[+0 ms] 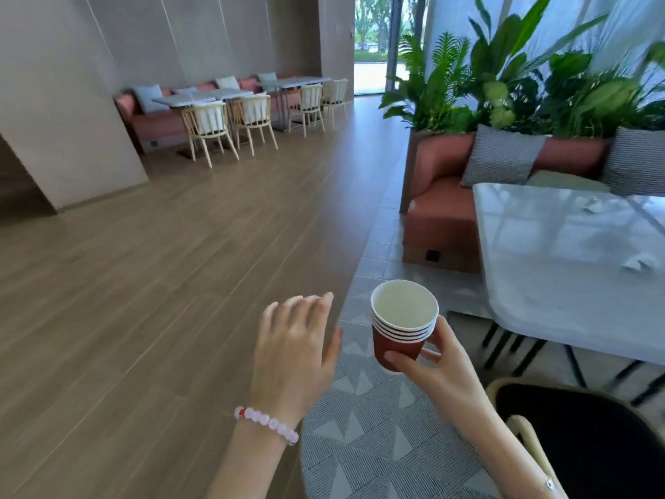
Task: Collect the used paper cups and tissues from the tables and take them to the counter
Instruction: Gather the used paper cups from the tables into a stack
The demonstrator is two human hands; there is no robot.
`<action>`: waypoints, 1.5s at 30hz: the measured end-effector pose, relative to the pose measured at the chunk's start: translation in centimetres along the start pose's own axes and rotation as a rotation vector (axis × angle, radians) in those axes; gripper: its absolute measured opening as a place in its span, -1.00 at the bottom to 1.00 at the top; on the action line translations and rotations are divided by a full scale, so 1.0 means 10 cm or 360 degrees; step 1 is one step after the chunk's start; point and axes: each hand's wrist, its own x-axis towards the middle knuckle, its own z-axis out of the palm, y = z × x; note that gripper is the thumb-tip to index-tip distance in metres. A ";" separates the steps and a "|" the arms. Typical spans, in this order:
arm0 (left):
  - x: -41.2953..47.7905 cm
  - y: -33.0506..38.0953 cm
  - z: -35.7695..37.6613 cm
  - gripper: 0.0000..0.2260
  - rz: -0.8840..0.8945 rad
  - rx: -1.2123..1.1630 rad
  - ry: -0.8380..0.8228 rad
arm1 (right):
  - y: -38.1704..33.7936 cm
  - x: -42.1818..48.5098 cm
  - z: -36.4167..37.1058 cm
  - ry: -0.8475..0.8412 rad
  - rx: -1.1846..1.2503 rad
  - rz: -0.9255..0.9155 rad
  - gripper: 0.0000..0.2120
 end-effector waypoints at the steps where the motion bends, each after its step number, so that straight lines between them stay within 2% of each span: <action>1: 0.12 -0.03 0.07 -0.60 0.0038 -0.0031 -0.0007 | 0.01 0.11 0.00 0.0048 -0.0004 0.0010 -0.43; 8: 1.07 -0.23 0.76 -0.60 0.0218 -0.0147 -0.0068 | 0.23 1.04 -0.07 0.0269 0.0008 0.0095 -0.39; 14: 2.24 -0.26 1.54 -0.60 0.0362 -0.0195 -0.0113 | 0.48 2.21 -0.31 0.0410 0.0015 0.0088 -0.41; 21: 3.45 -0.05 2.32 -0.59 0.0482 -0.0268 -0.0190 | 0.59 3.38 -0.79 0.0545 -0.0047 0.0076 -0.43; 27: 4.29 0.20 2.88 -0.59 0.0640 -0.0370 -0.0246 | 0.70 4.08 -1.19 0.0766 -0.0046 0.0130 -0.45; 36: 5.68 0.72 3.93 -0.60 0.0994 -0.0632 -0.0247 | 0.93 5.14 -1.79 0.1175 -0.0083 0.0239 -0.45; 41: 6.51 1.10 4.45 -0.68 0.1264 -0.0763 -0.0238 | 0.98 5.72 -2.07 0.1489 -0.0128 0.0324 -0.42; 45: 7.00 1.44 4.78 -0.64 0.1515 -0.0837 -0.0290 | 1.04 6.00 -2.25 0.1752 -0.0147 0.0452 -0.45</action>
